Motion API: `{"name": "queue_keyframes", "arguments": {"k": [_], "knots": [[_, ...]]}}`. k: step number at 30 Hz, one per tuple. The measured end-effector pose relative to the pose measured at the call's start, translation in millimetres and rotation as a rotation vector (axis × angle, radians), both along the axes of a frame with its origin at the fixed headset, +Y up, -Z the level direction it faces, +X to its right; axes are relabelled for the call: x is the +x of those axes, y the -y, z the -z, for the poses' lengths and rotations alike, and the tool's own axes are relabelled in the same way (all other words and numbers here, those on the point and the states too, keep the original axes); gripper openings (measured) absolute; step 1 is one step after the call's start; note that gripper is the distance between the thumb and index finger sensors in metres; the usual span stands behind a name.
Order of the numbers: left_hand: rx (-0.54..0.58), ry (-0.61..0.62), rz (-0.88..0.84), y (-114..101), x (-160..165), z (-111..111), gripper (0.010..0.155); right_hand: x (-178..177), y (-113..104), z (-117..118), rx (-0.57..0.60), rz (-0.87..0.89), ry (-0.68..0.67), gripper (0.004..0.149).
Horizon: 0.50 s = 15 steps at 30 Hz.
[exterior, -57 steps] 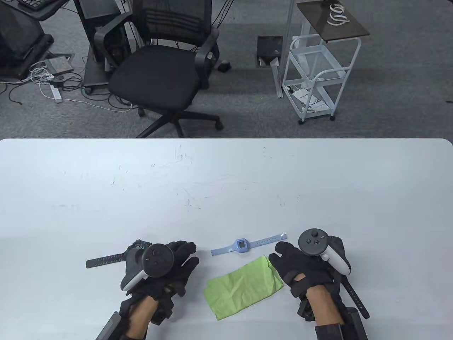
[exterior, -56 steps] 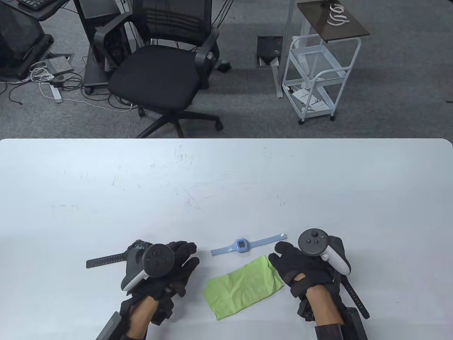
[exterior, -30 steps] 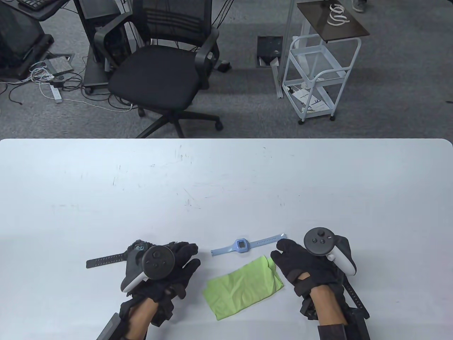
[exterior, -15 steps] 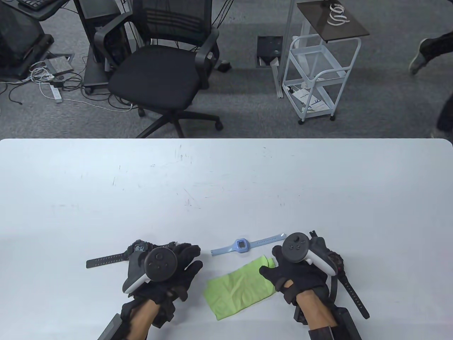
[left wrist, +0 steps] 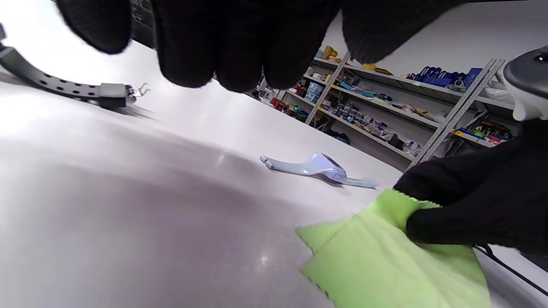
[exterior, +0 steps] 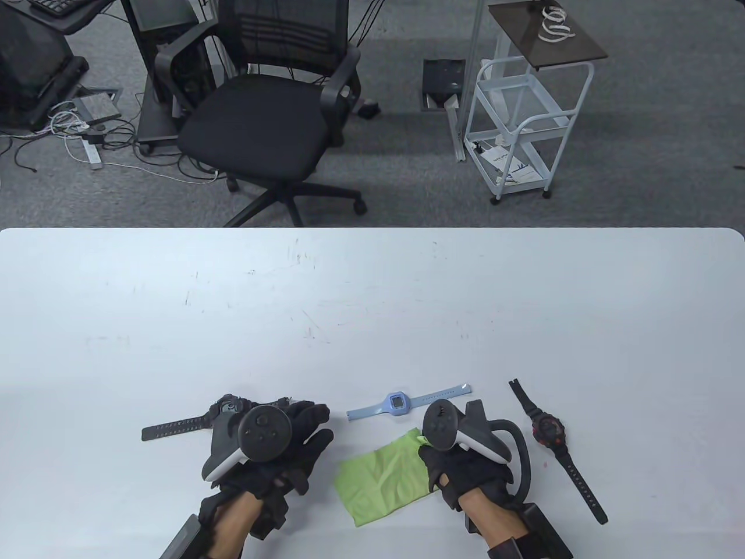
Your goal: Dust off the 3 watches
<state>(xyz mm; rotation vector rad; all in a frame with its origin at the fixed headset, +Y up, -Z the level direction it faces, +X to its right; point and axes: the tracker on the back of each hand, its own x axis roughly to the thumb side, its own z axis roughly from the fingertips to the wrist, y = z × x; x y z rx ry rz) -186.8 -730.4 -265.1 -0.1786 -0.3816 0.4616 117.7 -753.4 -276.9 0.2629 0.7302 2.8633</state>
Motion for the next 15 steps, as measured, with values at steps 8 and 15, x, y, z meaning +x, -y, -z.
{"name": "queue_keyframes", "arguments": {"k": [8,15], "knots": [[0.006,-0.017,-0.018,-2,-5,1,0.063,31,-20,3,-0.171,0.686,0.026,0.046],[0.004,-0.031,-0.025,-2,-7,1,0.063,52,-33,4,-0.236,1.117,-0.041,0.046]]}}
